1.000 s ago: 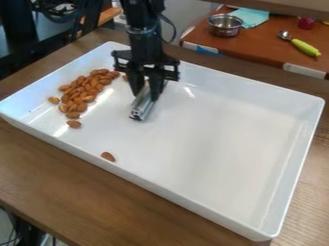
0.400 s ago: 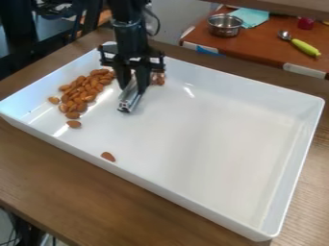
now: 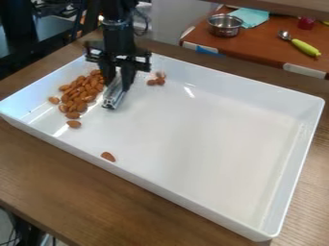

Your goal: Sweep into pile

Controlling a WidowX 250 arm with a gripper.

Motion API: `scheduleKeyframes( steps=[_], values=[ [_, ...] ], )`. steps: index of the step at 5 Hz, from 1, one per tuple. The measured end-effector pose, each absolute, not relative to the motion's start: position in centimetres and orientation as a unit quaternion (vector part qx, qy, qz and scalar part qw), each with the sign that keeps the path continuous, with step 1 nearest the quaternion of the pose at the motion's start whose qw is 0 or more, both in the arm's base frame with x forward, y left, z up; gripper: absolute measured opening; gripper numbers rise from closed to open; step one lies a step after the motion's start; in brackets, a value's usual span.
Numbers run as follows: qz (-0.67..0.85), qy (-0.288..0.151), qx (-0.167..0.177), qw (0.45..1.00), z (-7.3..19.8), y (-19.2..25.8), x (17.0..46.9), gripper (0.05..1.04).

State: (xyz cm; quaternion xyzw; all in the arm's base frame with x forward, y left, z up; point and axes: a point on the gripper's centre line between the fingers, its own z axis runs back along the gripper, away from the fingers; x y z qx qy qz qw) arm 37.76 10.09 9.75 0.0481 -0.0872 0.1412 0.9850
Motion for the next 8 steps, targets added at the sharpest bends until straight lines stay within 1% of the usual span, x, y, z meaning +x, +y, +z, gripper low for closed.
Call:
scheduleKeyframes(
  steps=[1, 2, 3, 4, 5, 6, 8],
  values=[
    [0.153, -0.086, 0.083, 0.981, 9.9, 11.4, 37.5, 0.367],
    [0.161, -0.101, 0.096, 0.977, 11.1, 11.8, 37.4, 0.367],
    [0.125, -0.147, 0.053, 0.98, 14.2, 9.2, 38.0, 0.367],
    [0.077, -0.151, -0.006, 0.986, 15.0, 5.6, 38.1, 0.367],
    [0.034, -0.138, -0.059, 0.988, 14.4, 3.4, 38.2, 0.367],
    [0.02, -0.106, -0.079, 0.991, 11.8, 2.5, 38.4, 0.367],
    [0.024, -0.081, -0.047, 0.995, 9.3, 3.1, 38.8, 0.367]
  ],
)
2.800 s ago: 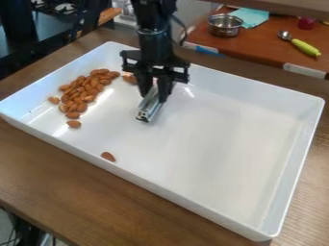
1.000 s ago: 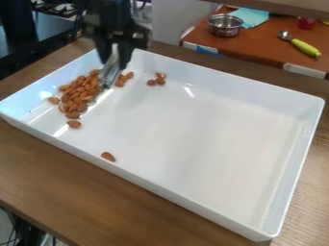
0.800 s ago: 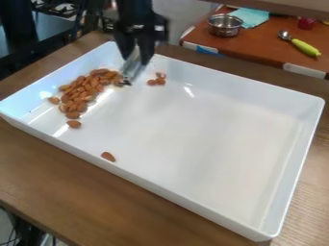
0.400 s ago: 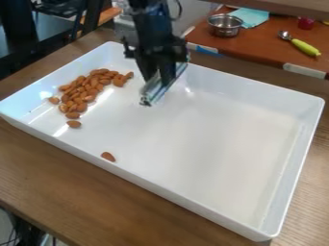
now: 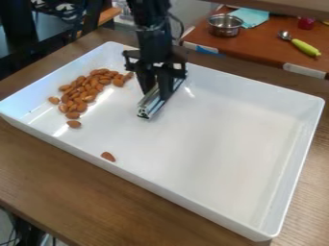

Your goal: Sweep into pile

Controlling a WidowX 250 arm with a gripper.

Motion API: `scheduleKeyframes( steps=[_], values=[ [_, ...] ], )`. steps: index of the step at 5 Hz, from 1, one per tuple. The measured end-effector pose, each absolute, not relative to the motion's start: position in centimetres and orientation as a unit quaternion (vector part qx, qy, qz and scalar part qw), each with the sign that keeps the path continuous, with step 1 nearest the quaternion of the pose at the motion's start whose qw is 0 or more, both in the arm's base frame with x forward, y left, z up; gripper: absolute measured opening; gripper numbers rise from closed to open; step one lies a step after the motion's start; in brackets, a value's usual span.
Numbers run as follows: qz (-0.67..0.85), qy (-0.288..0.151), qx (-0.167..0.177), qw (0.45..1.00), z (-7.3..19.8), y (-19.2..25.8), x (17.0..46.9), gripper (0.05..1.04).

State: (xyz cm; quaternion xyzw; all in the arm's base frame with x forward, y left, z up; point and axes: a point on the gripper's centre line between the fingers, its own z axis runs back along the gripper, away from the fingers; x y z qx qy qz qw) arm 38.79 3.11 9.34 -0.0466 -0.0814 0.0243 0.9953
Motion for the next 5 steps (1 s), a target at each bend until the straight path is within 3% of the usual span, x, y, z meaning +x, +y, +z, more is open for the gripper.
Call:
scheduleKeyframes(
  steps=[4, 5],
  values=[
    [0.079, -0.08, -0.034, 0.993, 9.0, 7.1, 39.6, 0.367],
    [0.12, -0.076, -0.006, 0.99, 9.0, 8.7, 39.3, 0.367]
  ],
)
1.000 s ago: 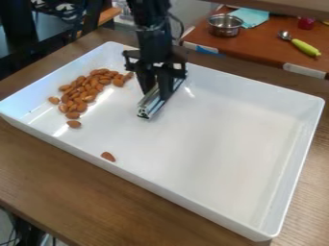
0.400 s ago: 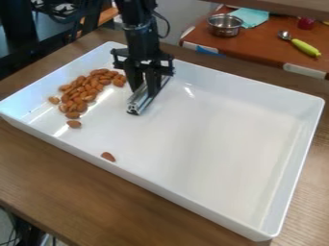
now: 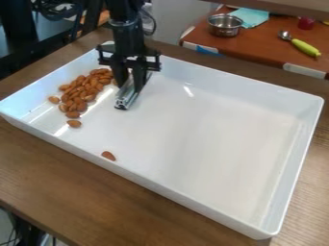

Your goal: Sweep into pile

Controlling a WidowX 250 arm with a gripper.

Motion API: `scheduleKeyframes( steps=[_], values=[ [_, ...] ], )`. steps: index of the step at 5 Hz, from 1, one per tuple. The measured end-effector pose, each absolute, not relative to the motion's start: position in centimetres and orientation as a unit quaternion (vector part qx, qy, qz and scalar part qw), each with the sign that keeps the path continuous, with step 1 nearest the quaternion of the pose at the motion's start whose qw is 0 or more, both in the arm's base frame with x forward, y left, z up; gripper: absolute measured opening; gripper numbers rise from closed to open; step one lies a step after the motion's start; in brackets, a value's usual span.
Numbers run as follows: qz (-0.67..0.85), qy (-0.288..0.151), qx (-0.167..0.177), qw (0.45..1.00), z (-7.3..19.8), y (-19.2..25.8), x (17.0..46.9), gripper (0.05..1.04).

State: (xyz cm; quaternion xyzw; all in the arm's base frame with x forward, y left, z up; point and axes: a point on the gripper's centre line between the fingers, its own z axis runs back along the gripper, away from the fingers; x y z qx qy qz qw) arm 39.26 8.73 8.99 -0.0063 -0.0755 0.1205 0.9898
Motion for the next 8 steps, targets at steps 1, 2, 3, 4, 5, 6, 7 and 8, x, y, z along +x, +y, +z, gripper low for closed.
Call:
scheduleKeyframes(
  steps=[1, 2, 3, 4, 5, 6, 7, 8],
  values=[
    [0.164, -0.078, 0.03, 0.983, 9.0, 9.8, 39.2, 0.367],
    [0.224, -0.087, 0.055, 0.969, 9.5, 9.7, 38.7, 0.367],
    [0.289, -0.098, 0.053, 0.951, 9.5, 9.5, 38.1, 0.367],
    [0.334, -0.104, 0.05, 0.936, 9.4, 9.4, 37.3, 0.367],
    [0.308, -0.111, 0.044, 0.944, 9.5, 8.4, 37.0, 0.367],
    [0.223, -0.123, 0.005, 0.967, 10.6, 5.7, 37.1, 0.367],
    [0.124, -0.132, -0.044, 0.982, 11.8, 2.1, 35.8, 0.367],
    [0.053, -0.12, -0.065, 0.989, 11.6, -1.0, 33.9, 0.367]
  ],
)
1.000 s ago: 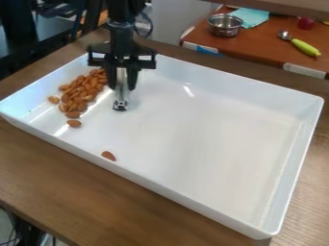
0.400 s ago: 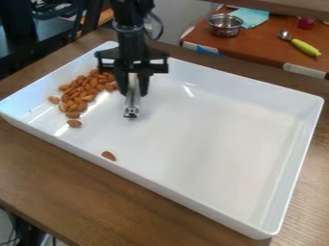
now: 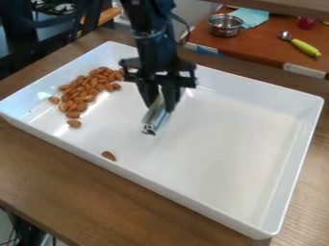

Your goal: Sweep into pile

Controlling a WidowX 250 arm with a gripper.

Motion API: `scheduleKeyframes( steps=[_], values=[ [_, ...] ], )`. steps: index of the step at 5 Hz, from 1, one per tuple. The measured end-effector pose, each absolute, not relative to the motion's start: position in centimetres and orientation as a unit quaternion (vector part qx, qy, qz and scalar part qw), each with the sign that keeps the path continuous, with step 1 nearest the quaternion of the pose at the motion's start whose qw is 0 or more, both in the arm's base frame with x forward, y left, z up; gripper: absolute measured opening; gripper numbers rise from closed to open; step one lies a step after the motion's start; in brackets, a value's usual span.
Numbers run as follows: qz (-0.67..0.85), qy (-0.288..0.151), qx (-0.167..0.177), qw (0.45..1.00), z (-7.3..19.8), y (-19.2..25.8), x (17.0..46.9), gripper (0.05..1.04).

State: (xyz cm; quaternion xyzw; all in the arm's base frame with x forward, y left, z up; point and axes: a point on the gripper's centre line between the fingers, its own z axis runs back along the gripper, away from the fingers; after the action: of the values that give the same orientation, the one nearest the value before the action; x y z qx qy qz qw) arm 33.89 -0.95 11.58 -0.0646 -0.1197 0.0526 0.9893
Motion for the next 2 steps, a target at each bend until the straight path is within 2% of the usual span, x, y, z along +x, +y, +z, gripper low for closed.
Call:
scheduleKeyframes(
  steps=[2],
  values=[
    [0.022, -0.079, -0.061, 0.995, 9.78, -1.98, 31.67, 0.367]
  ],
)
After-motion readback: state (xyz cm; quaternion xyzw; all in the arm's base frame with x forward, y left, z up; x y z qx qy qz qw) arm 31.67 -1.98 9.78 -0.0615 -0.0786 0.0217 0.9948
